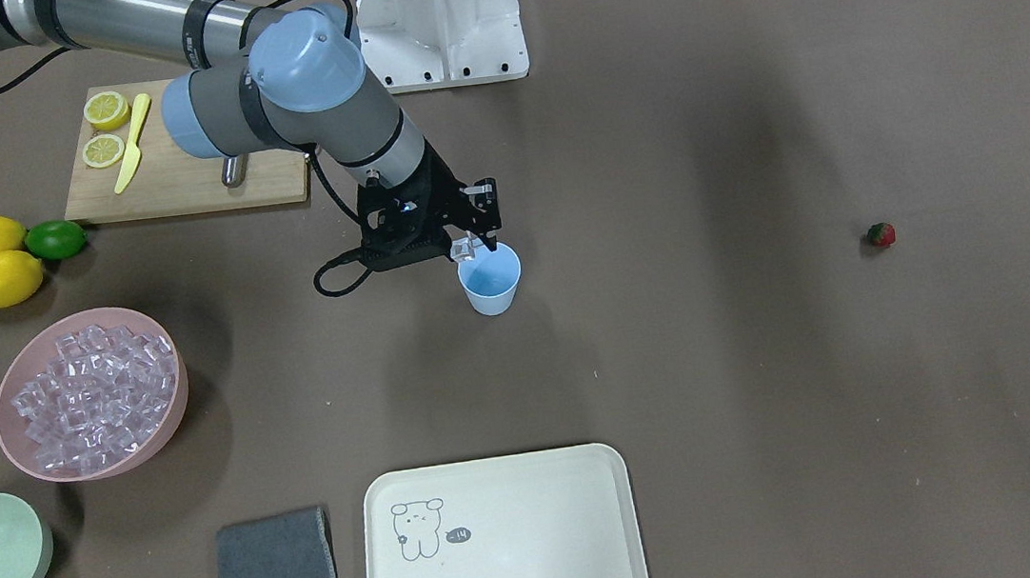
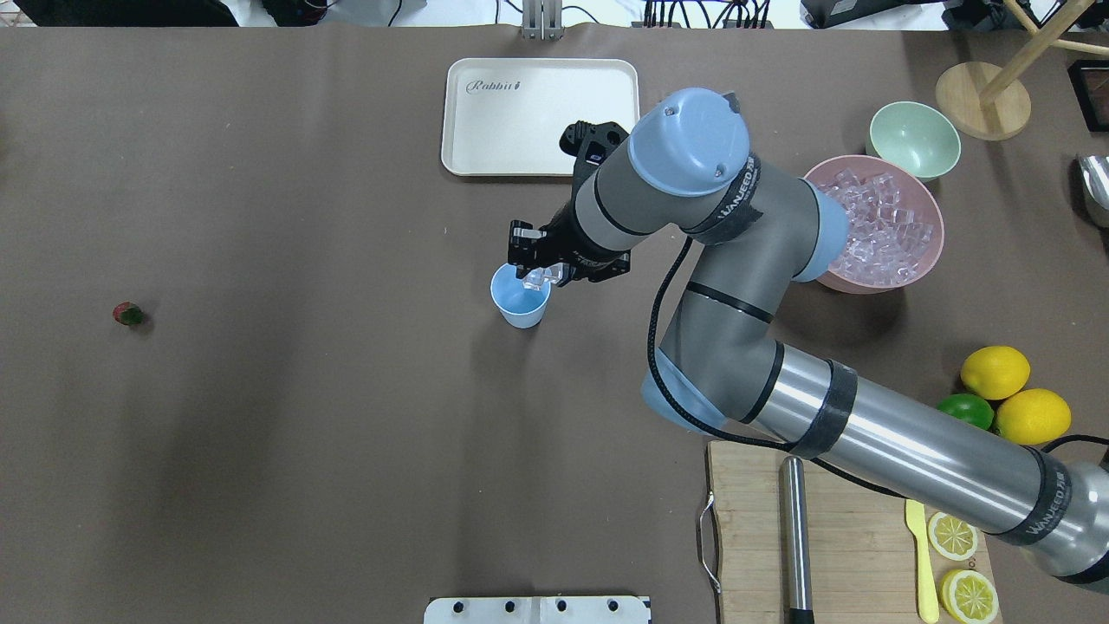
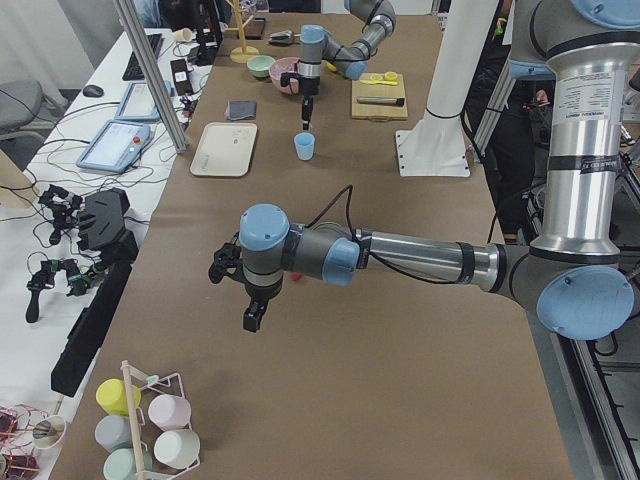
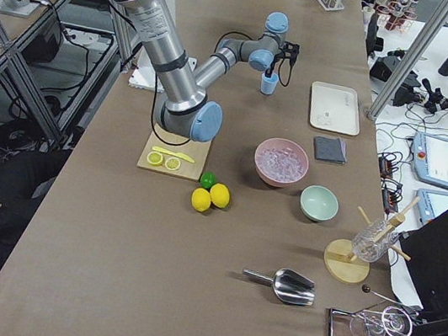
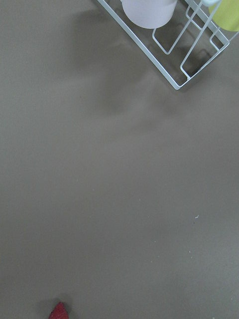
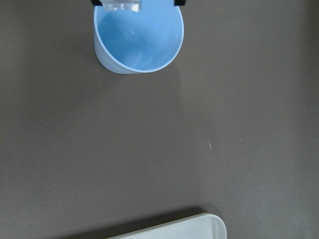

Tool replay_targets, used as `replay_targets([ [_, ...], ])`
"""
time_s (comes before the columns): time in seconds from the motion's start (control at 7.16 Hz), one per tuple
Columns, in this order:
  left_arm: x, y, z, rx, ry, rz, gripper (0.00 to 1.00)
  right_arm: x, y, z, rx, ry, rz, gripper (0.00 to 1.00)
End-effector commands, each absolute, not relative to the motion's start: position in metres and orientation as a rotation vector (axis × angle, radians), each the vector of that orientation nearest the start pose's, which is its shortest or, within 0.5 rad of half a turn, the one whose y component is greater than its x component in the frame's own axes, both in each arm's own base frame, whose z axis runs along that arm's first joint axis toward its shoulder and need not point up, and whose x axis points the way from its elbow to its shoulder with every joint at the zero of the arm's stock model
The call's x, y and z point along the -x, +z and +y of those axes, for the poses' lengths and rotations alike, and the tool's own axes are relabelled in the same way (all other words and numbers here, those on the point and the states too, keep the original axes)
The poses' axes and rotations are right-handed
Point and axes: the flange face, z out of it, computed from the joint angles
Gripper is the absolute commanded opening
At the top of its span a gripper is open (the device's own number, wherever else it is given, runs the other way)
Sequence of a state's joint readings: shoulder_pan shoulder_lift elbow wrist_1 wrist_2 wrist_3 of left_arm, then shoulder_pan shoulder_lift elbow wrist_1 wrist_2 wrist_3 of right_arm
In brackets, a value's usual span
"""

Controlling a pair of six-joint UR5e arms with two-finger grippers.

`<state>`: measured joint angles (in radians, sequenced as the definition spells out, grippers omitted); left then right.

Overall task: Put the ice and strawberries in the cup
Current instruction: 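Carry the ice cube with the right gripper over the blue cup, then open the right gripper to drop the ice cube into the cup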

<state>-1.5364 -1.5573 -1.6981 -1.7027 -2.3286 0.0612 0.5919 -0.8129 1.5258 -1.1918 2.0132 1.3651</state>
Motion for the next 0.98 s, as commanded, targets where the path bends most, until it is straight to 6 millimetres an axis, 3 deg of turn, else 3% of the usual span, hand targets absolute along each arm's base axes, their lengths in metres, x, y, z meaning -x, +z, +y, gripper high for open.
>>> replay_targets([
  [0.0, 0.048, 0.59, -0.5, -0.243, 0.183, 0.752, 0.98, 0.548, 0.163, -0.476, -0.055, 0.104, -1.135, 0.0],
  [0.28, 0.048, 0.59, -0.5, -0.241, 0.182, 0.752, 0.98, 0.553, 0.17, -0.479, -0.049, 0.107, -1.124, 0.0],
  [0.42, 0.047, 0.589, -0.503, -0.242, 0.183, 0.752, 0.98, 0.557, 0.174, -0.481, -0.069, 0.126, -1.108, 0.69],
  [0.56, 0.048, 0.588, -0.504, -0.244, 0.183, 0.751, 0.98, 0.563, 0.172, -0.479, -0.088, 0.142, -1.102, 0.98],
  [0.84, 0.047, 0.587, -0.505, -0.246, 0.184, 0.752, 0.98, 0.559, 0.16, -0.475, -0.071, 0.153, -1.128, 0.99],
])
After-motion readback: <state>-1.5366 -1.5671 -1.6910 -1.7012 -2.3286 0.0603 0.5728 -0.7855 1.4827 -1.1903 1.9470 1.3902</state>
